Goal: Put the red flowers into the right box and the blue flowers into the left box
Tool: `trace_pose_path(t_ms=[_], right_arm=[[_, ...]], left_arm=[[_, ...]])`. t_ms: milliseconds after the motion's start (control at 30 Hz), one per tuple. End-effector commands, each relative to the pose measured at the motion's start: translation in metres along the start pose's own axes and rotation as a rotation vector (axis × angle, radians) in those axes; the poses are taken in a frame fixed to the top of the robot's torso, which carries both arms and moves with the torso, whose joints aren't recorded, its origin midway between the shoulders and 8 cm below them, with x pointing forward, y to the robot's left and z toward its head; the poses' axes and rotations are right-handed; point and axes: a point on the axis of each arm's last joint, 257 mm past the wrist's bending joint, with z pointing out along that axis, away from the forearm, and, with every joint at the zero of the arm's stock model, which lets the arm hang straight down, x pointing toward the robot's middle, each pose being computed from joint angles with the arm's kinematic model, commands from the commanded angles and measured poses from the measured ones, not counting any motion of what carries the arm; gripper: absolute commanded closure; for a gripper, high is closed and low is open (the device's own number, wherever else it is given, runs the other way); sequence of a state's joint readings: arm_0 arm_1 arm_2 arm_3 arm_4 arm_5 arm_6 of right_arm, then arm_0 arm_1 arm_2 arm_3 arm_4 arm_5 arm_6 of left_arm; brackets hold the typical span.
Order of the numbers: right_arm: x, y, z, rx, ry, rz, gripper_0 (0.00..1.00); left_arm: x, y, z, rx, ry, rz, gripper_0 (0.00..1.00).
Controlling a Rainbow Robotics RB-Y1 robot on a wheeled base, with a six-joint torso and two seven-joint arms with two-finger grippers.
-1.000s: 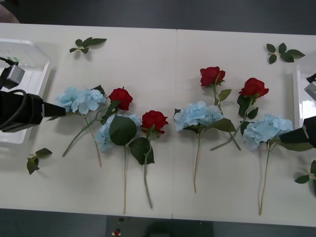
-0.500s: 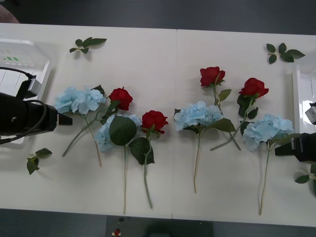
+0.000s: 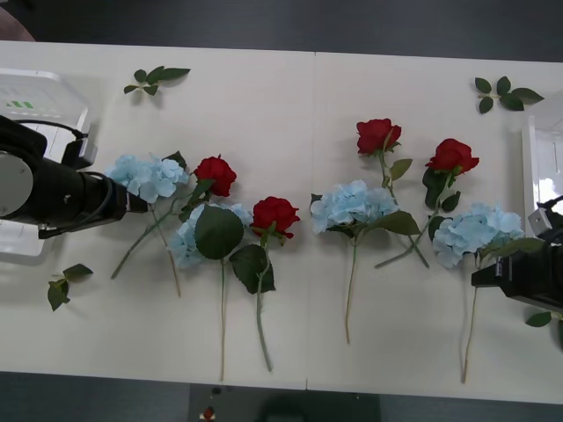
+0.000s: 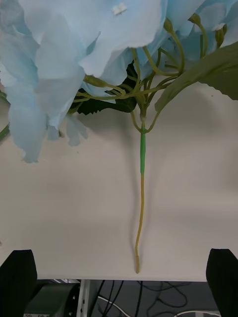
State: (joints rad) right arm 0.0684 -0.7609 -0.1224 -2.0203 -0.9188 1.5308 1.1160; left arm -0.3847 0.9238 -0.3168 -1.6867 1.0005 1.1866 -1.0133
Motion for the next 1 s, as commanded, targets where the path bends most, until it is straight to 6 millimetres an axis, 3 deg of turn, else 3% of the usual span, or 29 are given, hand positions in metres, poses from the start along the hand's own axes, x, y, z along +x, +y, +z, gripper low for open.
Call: trace_pose_path(t_ms=[33,300,633,833,1000], right_arm=[[-0.001,0.002,0.008,-0.002,-0.001,0.052,0.00],[-0.008,-0.008,0.037,0.045,-0.028,0.013,0.00],[-0.023,-0.016,0.071,0.063,-0.057,-0.084,0.00],[-0.028,-0.017,0.078,0.058,-0.051,-0.086,0.00],[-0.026,-0.014,0.080,0.053,-0.047,-0.095,0.00]], left_arm=[[-0.020,-0.009,0.007,0.015,-0.043,-0.037,0.00],[-0.029,-0.010,0.031,-0.016,-0.041,-0.037,0.00],[-0.045,-0.016,0.045,-0.021,-0.061,-0.070,0.00],[-0.049,-0.019,0.061,-0.038,-0.073,-0.055,0.00],[-0.051,-0.019,0.062,-0.040,-0.083,-0.051,0.00]])
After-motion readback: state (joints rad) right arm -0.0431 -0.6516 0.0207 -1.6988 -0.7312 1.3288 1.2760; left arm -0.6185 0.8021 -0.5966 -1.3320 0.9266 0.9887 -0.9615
